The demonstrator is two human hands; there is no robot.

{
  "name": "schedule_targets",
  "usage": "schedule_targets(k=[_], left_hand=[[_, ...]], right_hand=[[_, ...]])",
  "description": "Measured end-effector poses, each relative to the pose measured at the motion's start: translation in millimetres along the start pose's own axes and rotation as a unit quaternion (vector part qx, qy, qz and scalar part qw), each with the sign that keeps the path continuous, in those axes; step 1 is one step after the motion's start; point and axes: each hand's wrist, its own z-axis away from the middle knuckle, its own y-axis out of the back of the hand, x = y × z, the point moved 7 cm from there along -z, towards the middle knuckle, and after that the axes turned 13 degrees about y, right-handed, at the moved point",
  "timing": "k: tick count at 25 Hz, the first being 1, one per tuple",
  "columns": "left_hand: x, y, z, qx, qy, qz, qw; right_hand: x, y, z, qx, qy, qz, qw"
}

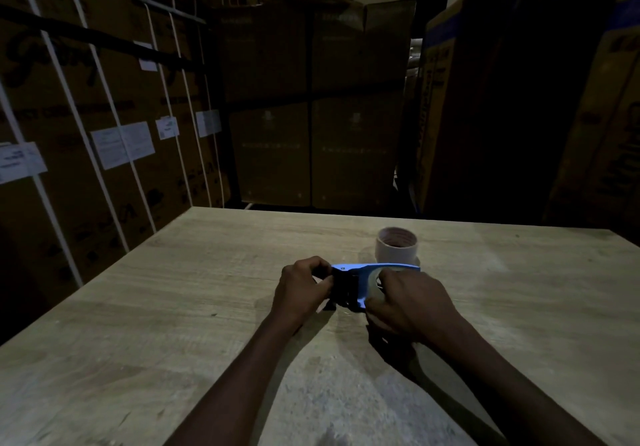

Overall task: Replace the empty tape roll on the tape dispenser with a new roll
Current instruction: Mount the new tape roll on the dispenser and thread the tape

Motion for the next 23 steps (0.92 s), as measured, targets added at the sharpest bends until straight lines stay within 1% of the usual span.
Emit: schedule_targets(k=[1,3,5,6,8,11,14,16,20,23], left_hand=[[1.9,0.6,-0.3,-0.008,0.002,0.010,1.000],[6.7,2.2,1.1,-0.030,0.011,0.051,0.998],[13.6,0.6,5.7,-0.070,0.017,0.093,0.993],[15.8,-1.9,7.5,-0.095,0.024,0.108,0.989],[14.7,-9.0,8.6,-0.145,0.054,0.137,0.978],[6.4,-18.2,5.7,-0.187,0.108,0.187,0.958],[3.5,-21.3,2.6,-0.193,0.120,0.205,0.952],[3.8,-20.0,1.2,-0.178,0.123,0.201,0.955],[4.7,-17.2,1.2,-0.129,0.124,0.167,0.970],[4.8,-16.9,1.5,-0.111,0.124,0.151,0.974]], right_hand=[[2.3,5.4,-1.9,-0.015,0.001,0.001,1.000],[10.5,12.1,-8.8,-0.071,0.009,-0.041,0.997],[22.3,13.9,-17.9,-0.137,0.003,-0.127,0.982],[27.9,15.2,-21.4,-0.157,-0.012,-0.177,0.971],[37.0,17.2,-26.6,-0.169,-0.048,-0.258,0.950],[45.0,14.1,-30.0,-0.177,-0.083,-0.285,0.938],[52.5,11.5,-30.7,-0.173,-0.118,-0.326,0.922],[55.7,10.5,-31.8,-0.175,-0.129,-0.339,0.915],[47.4,13.7,-36.3,-0.185,-0.104,-0.322,0.922],[42.1,16.1,-36.2,-0.185,-0.089,-0.305,0.930]])
